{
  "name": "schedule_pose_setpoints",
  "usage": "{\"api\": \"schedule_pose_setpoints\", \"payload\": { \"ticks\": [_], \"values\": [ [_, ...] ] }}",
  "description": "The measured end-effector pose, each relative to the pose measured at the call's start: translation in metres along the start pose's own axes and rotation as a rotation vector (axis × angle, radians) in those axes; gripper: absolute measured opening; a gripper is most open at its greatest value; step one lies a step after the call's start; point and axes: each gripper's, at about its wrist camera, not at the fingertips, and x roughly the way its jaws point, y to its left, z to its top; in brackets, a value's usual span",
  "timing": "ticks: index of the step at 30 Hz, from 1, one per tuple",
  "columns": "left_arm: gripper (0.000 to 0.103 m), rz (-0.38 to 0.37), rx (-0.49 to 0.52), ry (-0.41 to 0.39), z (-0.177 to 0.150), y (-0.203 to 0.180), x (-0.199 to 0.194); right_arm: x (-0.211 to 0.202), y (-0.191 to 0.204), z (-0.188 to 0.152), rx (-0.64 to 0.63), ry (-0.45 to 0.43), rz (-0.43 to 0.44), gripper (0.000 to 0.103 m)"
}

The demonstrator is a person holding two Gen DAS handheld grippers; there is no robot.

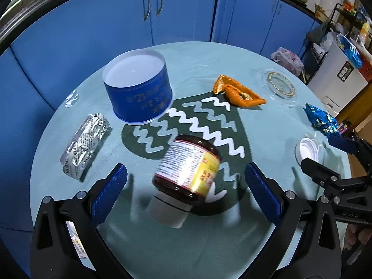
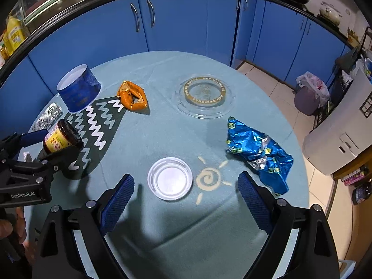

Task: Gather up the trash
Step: 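Grasp the brown medicine jar with the left tool while the right tool grasps the clear round lid, then carry the medicine jar and clear lid over the black bin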

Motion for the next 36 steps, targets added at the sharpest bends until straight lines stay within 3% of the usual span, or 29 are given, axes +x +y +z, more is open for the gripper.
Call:
{"api": "schedule_pose_setpoints", "payload": {
  "ticks": [3, 7, 11, 15, 19, 22, 25, 36],
  "values": [
    [0.099, 0.014, 0.015, -0.004, 0.000, 0.001, 0.002, 0.003, 0.002, 0.002, -0.005, 0.004, 0.000, 0.088],
    [0.096, 0.023, 0.028, -0.004, -0.001, 0.003, 0.005, 0.011, 0.005, 0.004, -0.002, 0.032, 0.008, 0.065],
    [0.094, 0.033, 0.034, -0.002, -0.001, 0.004, 0.008, 0.012, 0.004, 0.005, -0.007, 0.032, -0.002, 0.059],
    [0.085, 0.030, 0.035, 0.003, -0.004, 0.008, 0.010, 0.012, 0.004, 0.005, -0.009, 0.031, -0.015, 0.052],
    [0.073, 0.020, 0.024, 0.016, -0.007, 0.010, 0.012, 0.011, 0.005, 0.005, -0.022, 0.034, -0.014, 0.039],
    [0.056, 0.016, 0.029, 0.010, -0.009, 0.009, 0.009, 0.010, 0.003, 0.004, -0.011, 0.042, -0.005, 0.039],
    [0.047, 0.010, 0.029, 0.015, -0.009, 0.008, 0.007, 0.007, 0.004, 0.002, -0.015, 0.045, -0.001, 0.039],
    [0.046, 0.008, 0.034, 0.004, -0.013, 0.001, -0.007, -0.012, -0.007, -0.010, 0.012, 0.043, 0.023, 0.039]
  ]
}}
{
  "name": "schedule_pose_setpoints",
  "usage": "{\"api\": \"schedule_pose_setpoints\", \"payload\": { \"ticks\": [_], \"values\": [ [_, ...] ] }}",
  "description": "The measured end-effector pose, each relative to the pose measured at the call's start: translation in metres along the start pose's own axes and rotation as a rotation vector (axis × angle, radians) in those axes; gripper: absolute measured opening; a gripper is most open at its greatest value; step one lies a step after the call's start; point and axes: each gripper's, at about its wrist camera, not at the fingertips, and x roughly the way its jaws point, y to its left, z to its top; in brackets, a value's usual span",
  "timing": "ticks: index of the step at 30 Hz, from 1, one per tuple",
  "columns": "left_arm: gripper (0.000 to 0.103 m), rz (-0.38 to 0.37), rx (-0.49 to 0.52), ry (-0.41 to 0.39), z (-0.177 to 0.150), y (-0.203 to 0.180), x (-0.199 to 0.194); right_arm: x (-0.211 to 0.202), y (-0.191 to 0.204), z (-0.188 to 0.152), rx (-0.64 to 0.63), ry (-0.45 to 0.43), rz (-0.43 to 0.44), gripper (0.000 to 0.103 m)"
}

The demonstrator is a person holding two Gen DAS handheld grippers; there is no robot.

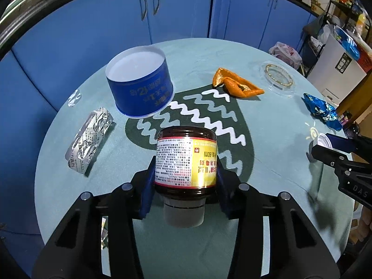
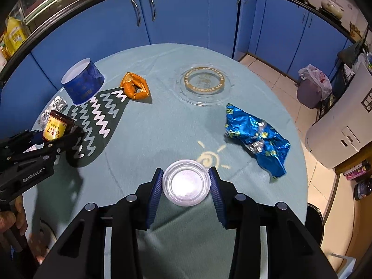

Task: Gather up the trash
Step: 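Carry the medicine jar and clear lid over the black bin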

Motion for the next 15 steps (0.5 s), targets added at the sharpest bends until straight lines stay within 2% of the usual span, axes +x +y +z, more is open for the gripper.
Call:
{"api": "schedule_pose_setpoints", "payload": {
  "ticks": [8, 15],
  "values": [
    [0.046, -0.003, 0.038, -0.022, 0.000, -0.021, -0.017, -0.026, -0.009, -0.013, -0.001, -0.047, -0.018, 0.039],
    [0.046, -0.018, 0.096, -0.030, -0.002, -0.056, -0.027, -0.044, -0.027, -0.028, 0.033, -0.070, -0.028, 0.039]
  ]
}}
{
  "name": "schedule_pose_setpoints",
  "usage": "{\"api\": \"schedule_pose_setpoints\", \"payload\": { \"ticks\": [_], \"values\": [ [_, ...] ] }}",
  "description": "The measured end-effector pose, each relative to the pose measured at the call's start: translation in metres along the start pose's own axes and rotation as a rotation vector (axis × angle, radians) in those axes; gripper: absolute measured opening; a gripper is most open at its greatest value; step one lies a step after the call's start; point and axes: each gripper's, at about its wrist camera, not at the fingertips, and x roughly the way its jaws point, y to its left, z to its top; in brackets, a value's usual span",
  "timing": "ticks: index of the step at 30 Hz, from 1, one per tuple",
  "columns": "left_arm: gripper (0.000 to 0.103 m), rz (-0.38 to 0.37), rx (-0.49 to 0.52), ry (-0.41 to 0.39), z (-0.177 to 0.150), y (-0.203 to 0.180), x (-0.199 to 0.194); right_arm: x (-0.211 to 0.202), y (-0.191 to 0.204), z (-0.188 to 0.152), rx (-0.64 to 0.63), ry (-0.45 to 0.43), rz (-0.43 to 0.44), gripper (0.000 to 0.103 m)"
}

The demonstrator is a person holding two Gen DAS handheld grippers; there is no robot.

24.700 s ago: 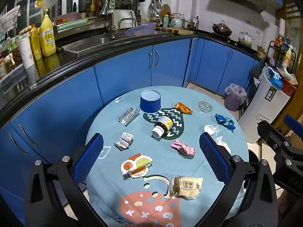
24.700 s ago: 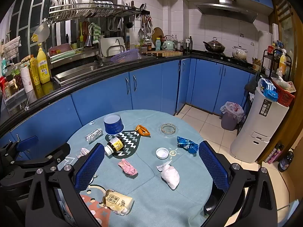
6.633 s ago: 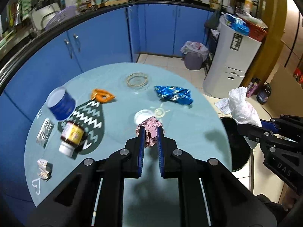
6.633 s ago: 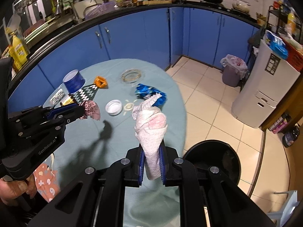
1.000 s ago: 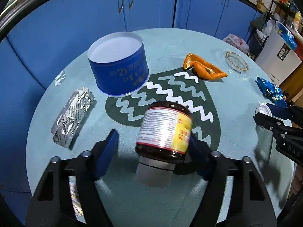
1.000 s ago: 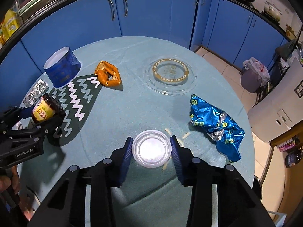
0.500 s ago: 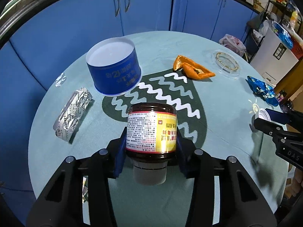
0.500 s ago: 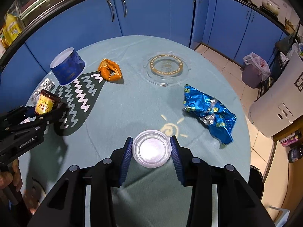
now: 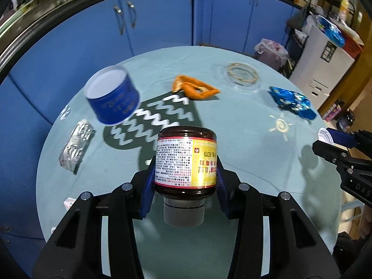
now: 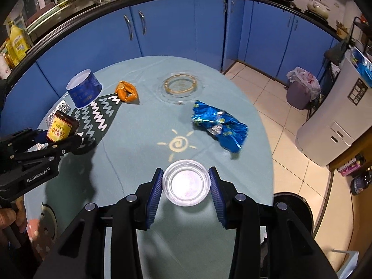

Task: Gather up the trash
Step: 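Carry the medicine jar and clear lid over the black bin, then open the right tool dropping the lid while the left tool releases the jar into the bin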

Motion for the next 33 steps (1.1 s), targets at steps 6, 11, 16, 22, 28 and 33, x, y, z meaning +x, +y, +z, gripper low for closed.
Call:
{"api": "schedule_pose_setpoints", "payload": {
  "ticks": [6, 11, 16, 22, 28, 33],
  "values": [
    [0.046, -0.025, 0.063, -0.013, 0.003, -0.034, -0.008, -0.017, -0.022, -0.011, 0.037, -0.029, -0.022, 0.039],
    [0.046, -0.046, 0.141, -0.024, 0.009, -0.073, -0.013, -0.034, -0.053, -0.023, 0.083, -0.056, -0.055, 0.039],
    [0.046, -0.075, 0.219, -0.036, 0.015, -0.115, -0.016, -0.047, -0.090, -0.038, 0.149, -0.063, -0.091, 0.039],
    [0.046, -0.112, 0.291, -0.040, 0.021, -0.160, -0.016, -0.058, -0.129, -0.059, 0.221, -0.064, -0.134, 0.039],
    [0.046, -0.135, 0.347, -0.042, 0.026, -0.197, -0.015, -0.065, -0.157, -0.072, 0.267, -0.070, -0.161, 0.039],
    [0.046, -0.155, 0.382, -0.045, 0.030, -0.221, -0.014, -0.066, -0.173, -0.079, 0.291, -0.066, -0.164, 0.039]
  ]
}}
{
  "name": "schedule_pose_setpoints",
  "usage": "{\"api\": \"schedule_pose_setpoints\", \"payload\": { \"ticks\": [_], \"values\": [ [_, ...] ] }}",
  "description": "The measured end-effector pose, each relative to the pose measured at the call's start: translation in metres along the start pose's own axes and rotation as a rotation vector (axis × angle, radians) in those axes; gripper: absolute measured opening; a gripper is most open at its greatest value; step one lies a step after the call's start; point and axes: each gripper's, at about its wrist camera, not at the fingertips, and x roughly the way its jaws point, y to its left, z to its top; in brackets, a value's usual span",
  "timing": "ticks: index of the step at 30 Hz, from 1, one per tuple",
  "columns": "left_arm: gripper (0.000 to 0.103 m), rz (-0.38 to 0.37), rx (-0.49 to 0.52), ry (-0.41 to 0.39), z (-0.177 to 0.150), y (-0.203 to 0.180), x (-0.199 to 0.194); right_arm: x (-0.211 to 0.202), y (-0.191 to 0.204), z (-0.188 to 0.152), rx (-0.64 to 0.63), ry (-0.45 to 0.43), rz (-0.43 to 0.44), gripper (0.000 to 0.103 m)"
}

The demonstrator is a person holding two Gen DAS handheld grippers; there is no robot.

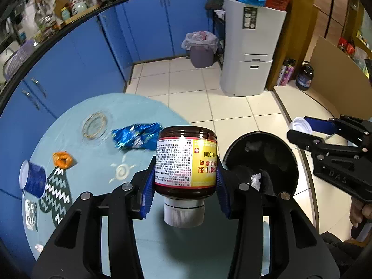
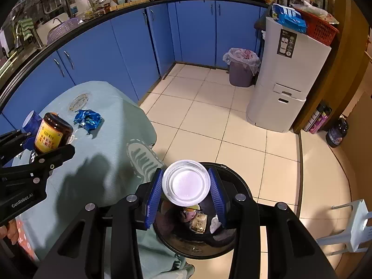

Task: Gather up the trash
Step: 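Open the right tool dropping the lid while the left tool releases the jar into the bin, then move both open tools back over the table toward the blue wrapper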

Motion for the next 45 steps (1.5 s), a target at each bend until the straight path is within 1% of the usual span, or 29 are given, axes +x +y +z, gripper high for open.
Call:
{"api": "schedule_pose_setpoints", "payload": {
  "ticks": [4, 6, 8, 9, 11, 18, 21, 24, 26, 28, 31, 34, 37, 45],
  "values": [
    [0.046, -0.011, 0.021, 0.000, 0.009, -0.014, 0.004, 0.000, -0.010, -0.001, 0.005, -0.001, -0.028, 0.040],
    [0.046, -0.015, 0.031, 0.000, 0.012, -0.018, 0.005, 0.000, -0.014, -0.002, 0.013, -0.005, -0.016, 0.041],
    [0.046, -0.017, 0.040, 0.001, 0.014, -0.022, 0.007, 0.000, -0.018, -0.002, 0.019, -0.014, -0.017, 0.068],
    [0.046, -0.020, 0.045, 0.002, 0.016, -0.025, 0.008, -0.002, -0.019, -0.003, 0.021, -0.024, -0.019, 0.071],
    [0.046, -0.021, 0.057, 0.000, 0.018, -0.030, 0.008, -0.003, -0.022, -0.003, 0.019, -0.037, -0.027, 0.071],
    [0.046, -0.049, 0.094, -0.009, 0.032, -0.052, 0.010, -0.004, -0.036, -0.003, 0.047, -0.055, -0.105, 0.071],
    [0.046, -0.067, 0.123, -0.016, 0.040, -0.068, 0.010, -0.007, -0.047, -0.004, 0.061, -0.064, -0.173, 0.071],
    [0.046, -0.094, 0.148, -0.017, 0.046, -0.085, 0.012, -0.009, -0.058, -0.005, 0.070, -0.071, -0.206, 0.071],
    [0.048, -0.102, 0.162, -0.024, 0.050, -0.093, 0.012, -0.009, -0.064, -0.007, 0.072, -0.065, -0.216, 0.071],
    [0.058, -0.108, 0.173, -0.034, 0.056, -0.102, 0.012, -0.009, -0.068, -0.009, 0.068, -0.067, -0.238, 0.071],
    [0.061, -0.107, 0.186, -0.047, 0.061, -0.110, 0.011, -0.010, -0.075, -0.011, 0.076, -0.068, -0.253, 0.071],
    [0.062, -0.101, 0.186, -0.052, 0.062, -0.110, 0.011, -0.010, -0.081, -0.011, 0.090, -0.063, -0.255, 0.071],
    [0.063, -0.095, 0.166, -0.044, 0.059, -0.103, 0.012, -0.011, -0.081, -0.012, 0.091, -0.063, -0.247, 0.071],
    [0.063, -0.064, 0.096, -0.030, 0.048, -0.070, 0.010, -0.010, -0.060, -0.006, 0.061, -0.074, -0.206, 0.071]
  ]
}}
